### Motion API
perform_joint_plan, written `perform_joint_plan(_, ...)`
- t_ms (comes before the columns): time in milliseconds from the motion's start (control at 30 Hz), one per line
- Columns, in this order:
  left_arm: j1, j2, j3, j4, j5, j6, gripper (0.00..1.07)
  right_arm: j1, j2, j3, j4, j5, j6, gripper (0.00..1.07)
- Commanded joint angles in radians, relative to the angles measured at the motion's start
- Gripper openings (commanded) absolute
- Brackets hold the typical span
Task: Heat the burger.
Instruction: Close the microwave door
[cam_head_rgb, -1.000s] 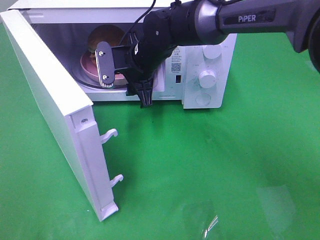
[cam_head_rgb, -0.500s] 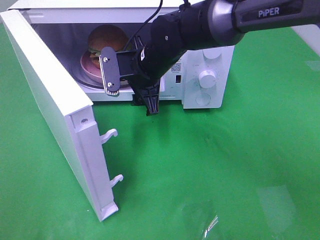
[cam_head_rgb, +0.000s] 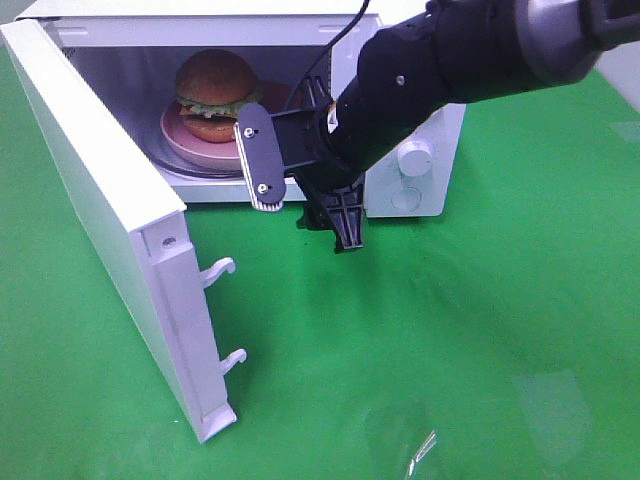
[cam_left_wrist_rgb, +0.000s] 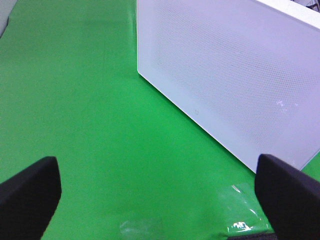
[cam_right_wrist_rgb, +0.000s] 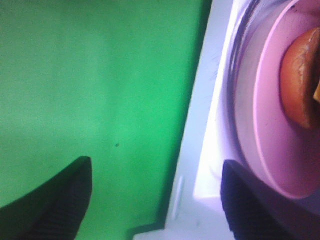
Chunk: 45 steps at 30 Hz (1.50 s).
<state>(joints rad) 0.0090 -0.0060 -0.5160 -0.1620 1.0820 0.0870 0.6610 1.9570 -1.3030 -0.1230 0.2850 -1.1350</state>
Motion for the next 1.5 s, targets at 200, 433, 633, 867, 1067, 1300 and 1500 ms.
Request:
perform_joint_plan(200, -0.005, -0.015, 0.001, -0.005, -0.011, -0.002, 0.98, 0.003, -0.177, 0.205, -0.004, -0.009, 0.183, 0.70)
perform_joint_plan(433, -0.005, -0.015, 0.001, -0.005, -0.011, -0.002, 0.98, 0.003, -0.263, 0.292, -0.003, -0.004, 0.387, 0.70)
perform_joint_plan(633, -0.005, -0.015, 0.001, -0.005, -0.011, -0.002, 0.98, 0.003, -0.411, 0.393, -0.003, 0.075, 0.742, 0.70)
perform_joint_plan(867, -0.005, -0.015, 0.001, -0.005, -0.011, -0.002, 0.98, 0.003, -0.496, 0.436, -0.002, 0.139, 0.935, 0.70)
perform_joint_plan(1067, -0.005, -0.015, 0.001, -0.005, -0.011, -0.002, 0.98, -0.145, -0.582, 0.439, 0.035, 0.338, 1.135, 0.70)
perform_joint_plan(1300, -0.005, -0.015, 0.001, -0.005, -0.011, -0.002, 0.98, -0.288, -0.645, 0.439, 0.068, 0.491, 1.172, 0.70)
perform_joint_plan(1500, -0.005, -0.015, 0.001, -0.005, -0.011, -0.002, 0.98, -0.359, -0.729, 0.439, 0.052, 0.575, 1.175, 0.70)
